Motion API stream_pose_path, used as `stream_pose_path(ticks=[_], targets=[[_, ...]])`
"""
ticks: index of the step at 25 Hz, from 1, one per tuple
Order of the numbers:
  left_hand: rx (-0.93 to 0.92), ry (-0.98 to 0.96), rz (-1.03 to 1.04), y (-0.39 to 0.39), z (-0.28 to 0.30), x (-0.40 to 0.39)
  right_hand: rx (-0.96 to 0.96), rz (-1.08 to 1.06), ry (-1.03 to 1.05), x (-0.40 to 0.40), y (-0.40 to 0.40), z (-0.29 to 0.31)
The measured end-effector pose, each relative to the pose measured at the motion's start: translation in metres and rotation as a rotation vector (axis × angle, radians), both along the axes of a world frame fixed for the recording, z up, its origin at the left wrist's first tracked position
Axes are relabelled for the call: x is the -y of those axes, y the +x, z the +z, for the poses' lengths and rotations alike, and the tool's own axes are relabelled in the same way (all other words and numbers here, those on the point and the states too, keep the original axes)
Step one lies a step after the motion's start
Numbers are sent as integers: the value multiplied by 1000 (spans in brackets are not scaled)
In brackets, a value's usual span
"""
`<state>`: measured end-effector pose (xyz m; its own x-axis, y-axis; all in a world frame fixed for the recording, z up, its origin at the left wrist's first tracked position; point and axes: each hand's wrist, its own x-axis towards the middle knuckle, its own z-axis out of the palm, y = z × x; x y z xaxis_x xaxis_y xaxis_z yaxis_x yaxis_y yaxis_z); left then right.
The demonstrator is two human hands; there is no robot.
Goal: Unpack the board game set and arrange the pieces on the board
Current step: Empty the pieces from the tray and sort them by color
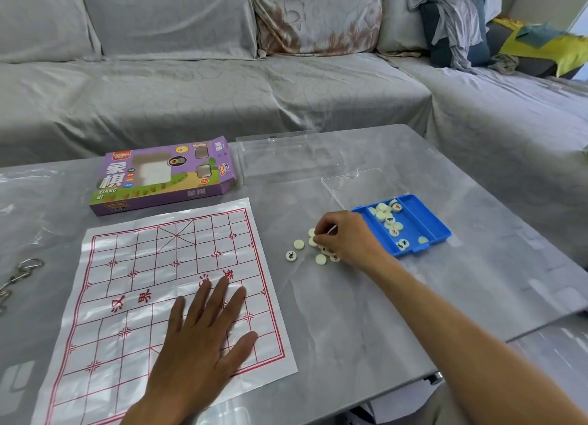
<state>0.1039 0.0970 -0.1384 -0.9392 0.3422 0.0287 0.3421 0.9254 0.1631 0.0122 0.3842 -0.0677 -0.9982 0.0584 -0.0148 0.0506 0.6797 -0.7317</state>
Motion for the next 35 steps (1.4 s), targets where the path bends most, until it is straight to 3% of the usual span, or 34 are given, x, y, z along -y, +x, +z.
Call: stream_pose_path(ticks=[3,5,8,11,14,18,20,22,24,26,28,30,32,35], targets=[[7,9,-1,0,2,-1,-124,-99,59,-23,-9,9],[10,6,-4,-1,2,0,-163,-310,248,-58,-12,10],[-2,13,-7,0,0,1,-21,-498,390,-110,-5,-6],[9,2,-6,-1,1,0,18,-416,314,-120,0,-19],[13,5,-2,-1,0,1,-18,-426,365,-116,-4,-21],[8,6,7,-1,0,0,-177,-470,343,-106,-9,-12],[12,6,8,-1,2,-1,-210,-332,237,-84,-10,1],[1,15,4,0,1,-2,-23,-80,145,-52,-12,6],[-3,1,4,0,0,0,115,71,214,-34,-12,-3],[7,-10,10,0,1,0,71,11,133,-38,-13,-3],[28,-14,8,-1,3,-1,-54,-207,29,-60,-12,6],[28,-15,1,-1,2,-1,-58,-383,282,-92,-8,7],[23,-6,-1,-1,3,-1,126,-365,442,-117,-1,1],[44,-13,13,1,6,-1,205,-262,329,-133,5,-14]])
